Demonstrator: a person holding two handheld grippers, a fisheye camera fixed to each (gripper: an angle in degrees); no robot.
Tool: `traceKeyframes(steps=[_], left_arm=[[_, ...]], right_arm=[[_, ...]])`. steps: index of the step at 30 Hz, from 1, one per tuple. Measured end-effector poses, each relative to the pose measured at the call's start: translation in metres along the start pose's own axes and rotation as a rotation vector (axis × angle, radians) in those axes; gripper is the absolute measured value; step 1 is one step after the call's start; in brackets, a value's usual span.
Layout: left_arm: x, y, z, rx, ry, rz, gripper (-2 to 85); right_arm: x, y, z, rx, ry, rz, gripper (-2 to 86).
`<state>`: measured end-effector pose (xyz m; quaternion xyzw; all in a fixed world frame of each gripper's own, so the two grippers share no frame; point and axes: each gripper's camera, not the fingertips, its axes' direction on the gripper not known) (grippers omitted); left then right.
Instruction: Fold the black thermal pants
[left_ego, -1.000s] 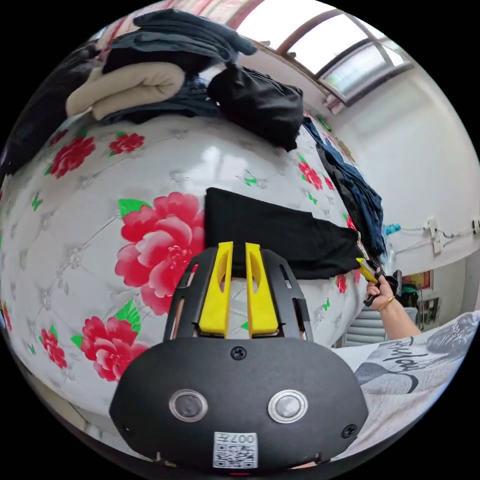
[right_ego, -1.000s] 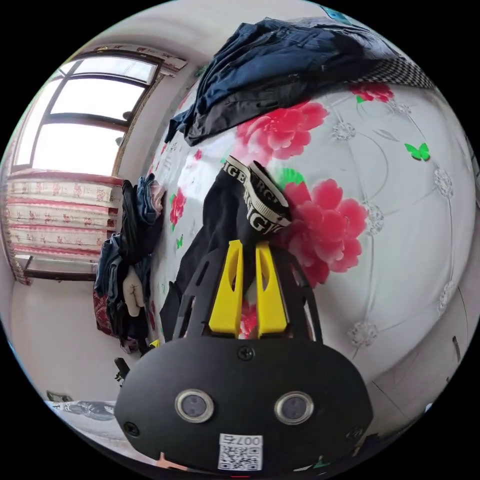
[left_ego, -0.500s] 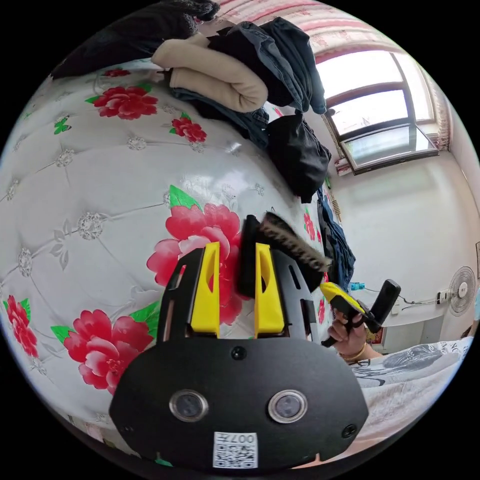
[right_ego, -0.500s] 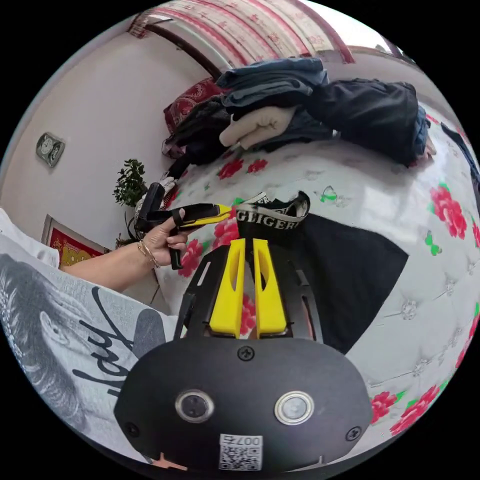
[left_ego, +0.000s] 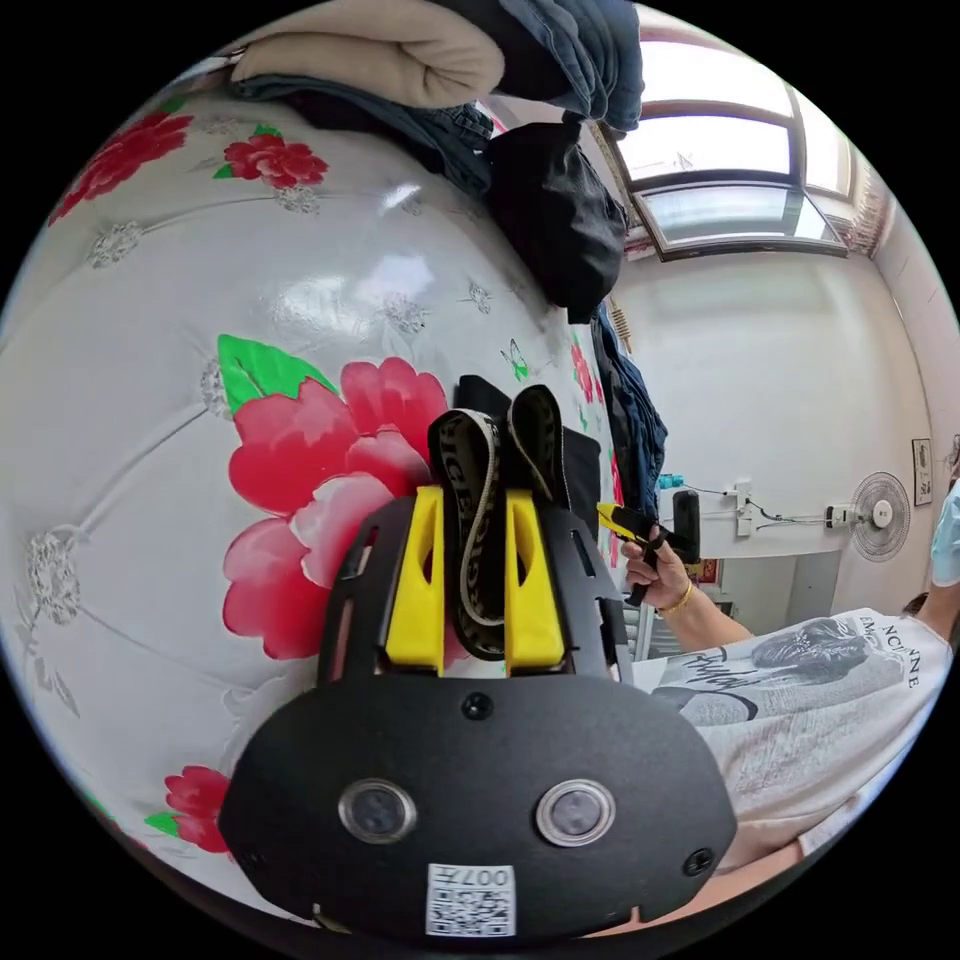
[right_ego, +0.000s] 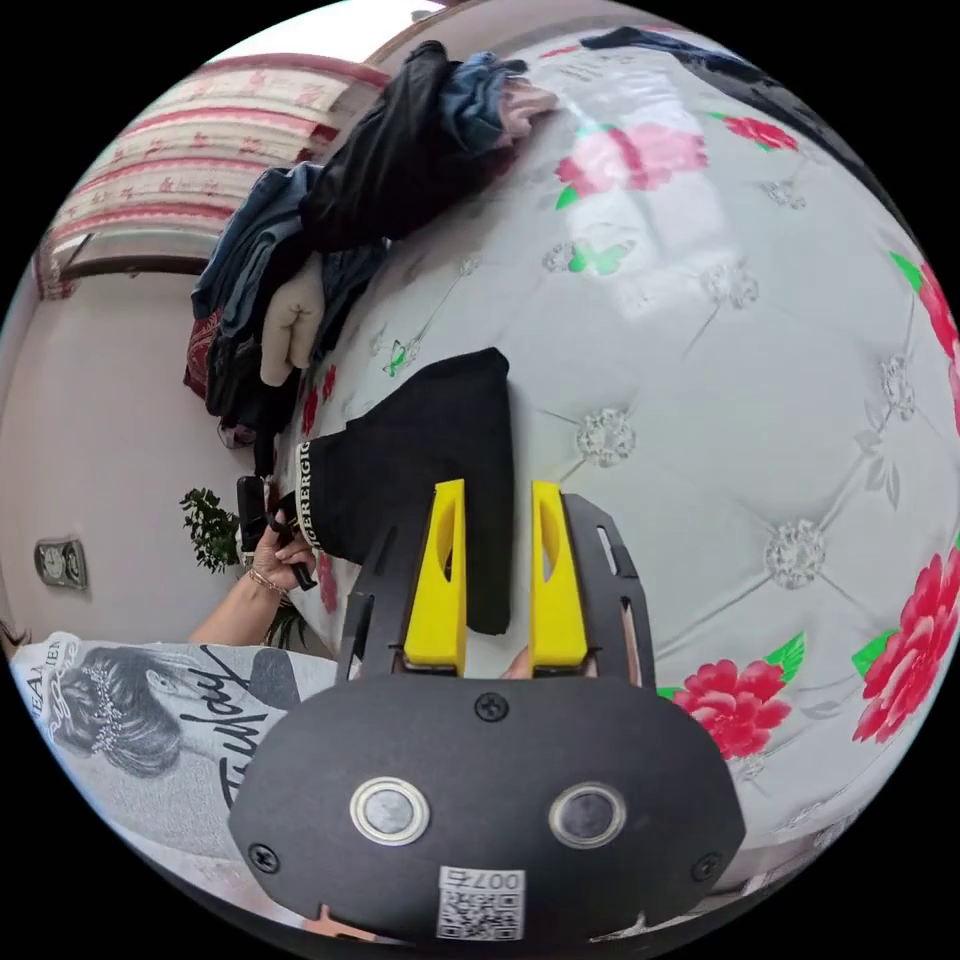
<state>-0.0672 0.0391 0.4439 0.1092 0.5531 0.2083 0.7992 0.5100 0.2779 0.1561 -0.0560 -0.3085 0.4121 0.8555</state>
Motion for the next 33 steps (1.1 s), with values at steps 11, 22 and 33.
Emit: traceKeyframes(steps=[11, 22, 33], left_arm=[[0.068, -0.029, 0.022, 0.293, 0.211, 0.080, 3.5], [0.160, -0.165, 0.072, 0.347, -0.123, 0.163, 7.5], [0.160, -0.025, 0.131, -0.083, -0.655, 0.328, 6.6]], right_arm=[[-0.135, -0.163, -0.090, -0.036, 0.109, -0.515, 0.6], [-0.213, -0.244, -0.119, 0.382, 0.351, -0.545, 6.7], [0.109, -0.036, -0.204, 0.482, 0.939, 0.238, 10.7]])
